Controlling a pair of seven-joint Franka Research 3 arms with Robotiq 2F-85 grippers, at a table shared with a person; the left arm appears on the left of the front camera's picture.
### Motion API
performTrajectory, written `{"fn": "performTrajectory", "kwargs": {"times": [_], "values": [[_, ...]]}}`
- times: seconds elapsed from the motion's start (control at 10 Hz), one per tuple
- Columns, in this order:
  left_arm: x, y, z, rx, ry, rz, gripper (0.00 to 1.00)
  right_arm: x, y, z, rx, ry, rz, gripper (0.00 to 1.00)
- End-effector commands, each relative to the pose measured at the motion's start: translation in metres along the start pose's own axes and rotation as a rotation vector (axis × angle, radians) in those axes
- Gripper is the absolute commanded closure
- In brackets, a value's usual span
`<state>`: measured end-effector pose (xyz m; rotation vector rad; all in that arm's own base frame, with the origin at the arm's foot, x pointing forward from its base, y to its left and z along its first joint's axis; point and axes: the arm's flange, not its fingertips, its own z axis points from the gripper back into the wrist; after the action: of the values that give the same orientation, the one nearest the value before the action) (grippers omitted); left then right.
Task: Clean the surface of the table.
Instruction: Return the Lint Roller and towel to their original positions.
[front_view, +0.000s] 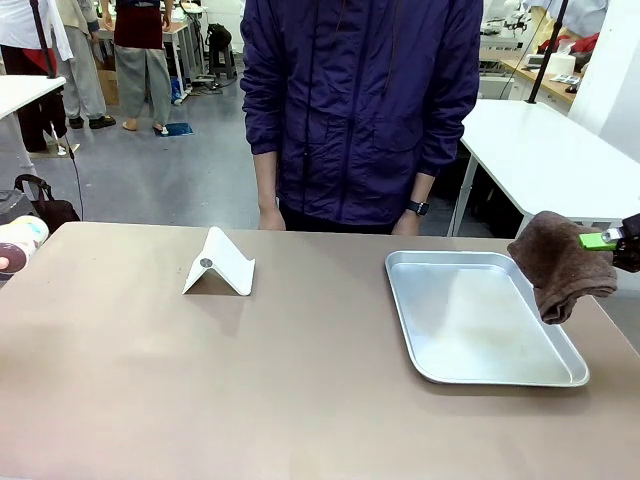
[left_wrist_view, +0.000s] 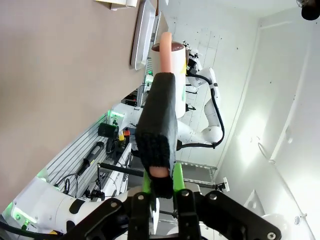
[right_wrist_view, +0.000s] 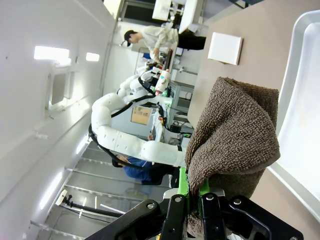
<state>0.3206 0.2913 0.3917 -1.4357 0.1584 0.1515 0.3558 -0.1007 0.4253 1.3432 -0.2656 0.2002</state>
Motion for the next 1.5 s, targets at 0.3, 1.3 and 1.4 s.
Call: {"fn": "performTrajectory", "kwargs": {"times": [0.3,1.3,1.4], "values": [[-0.001,-0.005,0.003,-0.015,-0.004,0.004,0.82,0.002,0.004,0.001,0.013,-0.010,0.005,0.92],[0.054,-0.114,-0.091,0.360,0.235,-0.229,0.82,0.068,0.031,-0.151,-0.250,0.355,0.152,0.92],[0.066,-0.130,-0.114,0.431,0.282,-0.228,0.82,0.073,0.028,-0.180,-0.279,0.424,0.153,0.92]]}}
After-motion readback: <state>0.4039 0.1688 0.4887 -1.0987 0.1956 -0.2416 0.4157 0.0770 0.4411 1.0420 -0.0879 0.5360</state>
